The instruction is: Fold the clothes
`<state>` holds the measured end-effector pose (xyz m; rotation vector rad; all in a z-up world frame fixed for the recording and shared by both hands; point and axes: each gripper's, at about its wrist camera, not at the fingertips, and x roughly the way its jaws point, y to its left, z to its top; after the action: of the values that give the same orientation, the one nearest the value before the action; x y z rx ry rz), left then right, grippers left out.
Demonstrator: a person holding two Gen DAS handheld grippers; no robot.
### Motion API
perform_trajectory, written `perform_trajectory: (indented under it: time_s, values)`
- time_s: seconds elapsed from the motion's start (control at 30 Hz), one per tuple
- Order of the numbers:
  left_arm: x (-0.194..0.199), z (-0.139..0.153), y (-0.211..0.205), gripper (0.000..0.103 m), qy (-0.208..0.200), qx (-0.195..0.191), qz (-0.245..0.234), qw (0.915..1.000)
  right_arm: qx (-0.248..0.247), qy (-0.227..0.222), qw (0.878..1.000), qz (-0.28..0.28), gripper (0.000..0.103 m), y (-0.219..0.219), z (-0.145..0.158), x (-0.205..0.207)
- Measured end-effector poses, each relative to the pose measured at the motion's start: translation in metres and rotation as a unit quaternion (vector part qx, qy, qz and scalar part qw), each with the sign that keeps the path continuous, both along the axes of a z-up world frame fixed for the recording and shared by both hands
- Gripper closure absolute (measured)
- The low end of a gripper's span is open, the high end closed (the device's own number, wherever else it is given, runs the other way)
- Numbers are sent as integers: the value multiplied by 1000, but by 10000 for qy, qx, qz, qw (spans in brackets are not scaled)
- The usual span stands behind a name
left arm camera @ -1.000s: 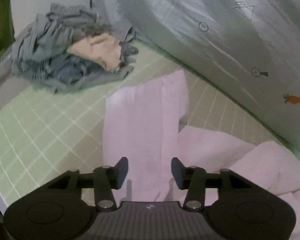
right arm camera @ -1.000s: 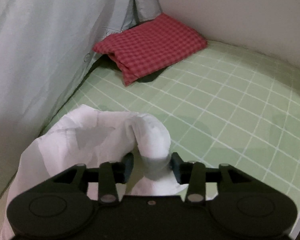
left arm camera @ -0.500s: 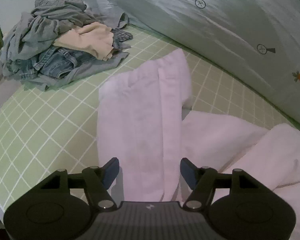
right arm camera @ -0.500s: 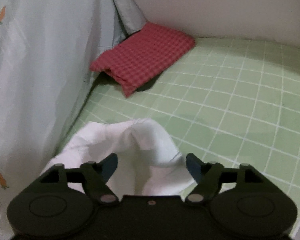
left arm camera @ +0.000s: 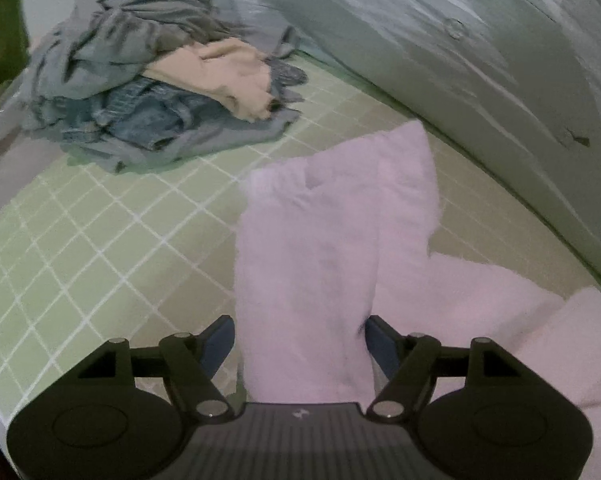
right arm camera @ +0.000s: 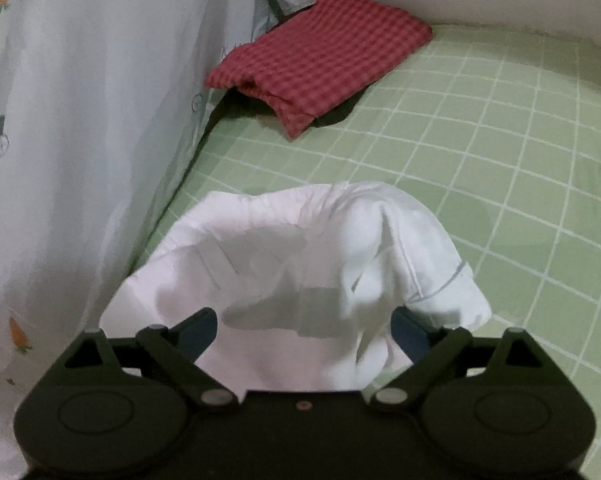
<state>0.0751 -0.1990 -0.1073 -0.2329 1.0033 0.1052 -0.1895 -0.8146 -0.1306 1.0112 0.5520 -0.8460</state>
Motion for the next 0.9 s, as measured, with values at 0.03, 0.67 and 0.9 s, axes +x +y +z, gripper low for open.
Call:
perform_trajectory:
  time_s: [0.03, 0.67, 0.9]
  values:
    - [1, -3, 0, 30, 51, -64, 15, 10000, -9, 77, 10000, 9, 9, 0, -1, 2]
    - [92, -33, -31, 75, 169, -865, 485, 9949, -73, 641, 9855, 1568, 91, -3, -22, 123]
    - [152, -12, -66, 85, -233, -743, 243, 9967, -420, 434, 9867, 1510, 96, -18, -10, 194]
